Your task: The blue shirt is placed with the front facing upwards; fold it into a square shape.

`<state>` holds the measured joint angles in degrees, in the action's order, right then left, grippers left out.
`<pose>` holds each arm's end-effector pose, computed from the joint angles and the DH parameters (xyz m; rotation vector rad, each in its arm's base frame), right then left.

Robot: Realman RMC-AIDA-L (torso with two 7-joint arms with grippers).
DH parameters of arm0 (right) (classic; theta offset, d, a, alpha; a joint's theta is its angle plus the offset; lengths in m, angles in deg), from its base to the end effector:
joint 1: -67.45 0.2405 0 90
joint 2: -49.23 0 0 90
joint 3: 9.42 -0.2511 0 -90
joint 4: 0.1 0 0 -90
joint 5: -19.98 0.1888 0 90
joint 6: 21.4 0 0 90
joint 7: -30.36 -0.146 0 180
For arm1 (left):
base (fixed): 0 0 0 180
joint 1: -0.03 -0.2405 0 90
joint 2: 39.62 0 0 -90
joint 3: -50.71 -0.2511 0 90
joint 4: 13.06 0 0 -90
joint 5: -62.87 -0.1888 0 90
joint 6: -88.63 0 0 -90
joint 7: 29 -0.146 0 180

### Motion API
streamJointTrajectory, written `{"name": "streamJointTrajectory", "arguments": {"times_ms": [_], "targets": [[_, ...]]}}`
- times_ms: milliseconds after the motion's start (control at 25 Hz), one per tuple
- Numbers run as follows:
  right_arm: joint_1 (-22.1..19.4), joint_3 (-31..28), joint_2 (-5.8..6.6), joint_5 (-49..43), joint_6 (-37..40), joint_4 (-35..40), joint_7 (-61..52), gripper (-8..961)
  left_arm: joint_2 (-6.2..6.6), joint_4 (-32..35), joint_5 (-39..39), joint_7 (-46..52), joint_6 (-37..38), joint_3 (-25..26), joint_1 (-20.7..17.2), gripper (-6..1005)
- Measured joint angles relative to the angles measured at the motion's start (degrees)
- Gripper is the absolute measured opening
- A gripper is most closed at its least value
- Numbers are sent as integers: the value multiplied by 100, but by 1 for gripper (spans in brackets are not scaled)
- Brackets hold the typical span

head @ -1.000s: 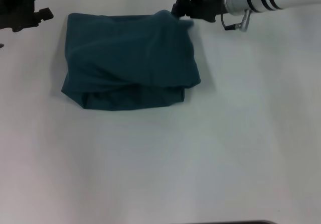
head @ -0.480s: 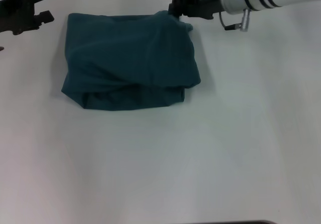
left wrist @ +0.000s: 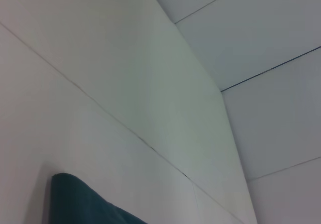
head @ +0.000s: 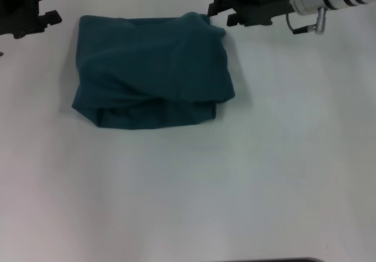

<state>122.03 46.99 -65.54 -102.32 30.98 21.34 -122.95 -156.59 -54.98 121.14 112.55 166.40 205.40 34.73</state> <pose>0.1923 0.4271 -0.0344 -2.0471 1.8317 0.3905 -0.2672 0.3658 0.0568 -1.8811 -1.8847 -0.9268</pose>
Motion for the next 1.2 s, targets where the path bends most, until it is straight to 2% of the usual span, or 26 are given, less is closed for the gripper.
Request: {"name": "streamJointTrajectory", "arguments": {"times_ms": [200, 440, 720, 840, 1040, 1080, 1120, 1200], "targets": [[87, 34, 56, -14, 341, -10, -347, 540, 14, 0, 0, 13, -27, 0, 51, 936], [268, 153, -28, -111, 374, -123, -355, 664, 17, 0, 0, 17, -49, -10, 93, 936], [281, 275, -9, -125, 474, -84, -350, 689, 25, 23, -13, 33, 2, -59, 97, 936], [167, 275, 43, -129, 654, 138, -276, 687, 114, 26, -51, 150, 153, -288, 89, 936], [-335, 155, 200, -89, 1627, 1170, 98, 684, 428, -41, -57, 60, 743, -1153, 36, 937], [-434, 99, 232, -76, 1843, 1377, 157, 683, 438, -172, -42, -521, 900, -1275, -12, 937], [-520, 30, 268, -73, 2031, 1539, 204, 683, 438, -172, -42, -521, 900, -1275, -12, 937], [-600, -81, 334, -76, 2318, 1678, 260, 682, 320, -342, -31, -1486, 967, -1293, -107, 937]]}}
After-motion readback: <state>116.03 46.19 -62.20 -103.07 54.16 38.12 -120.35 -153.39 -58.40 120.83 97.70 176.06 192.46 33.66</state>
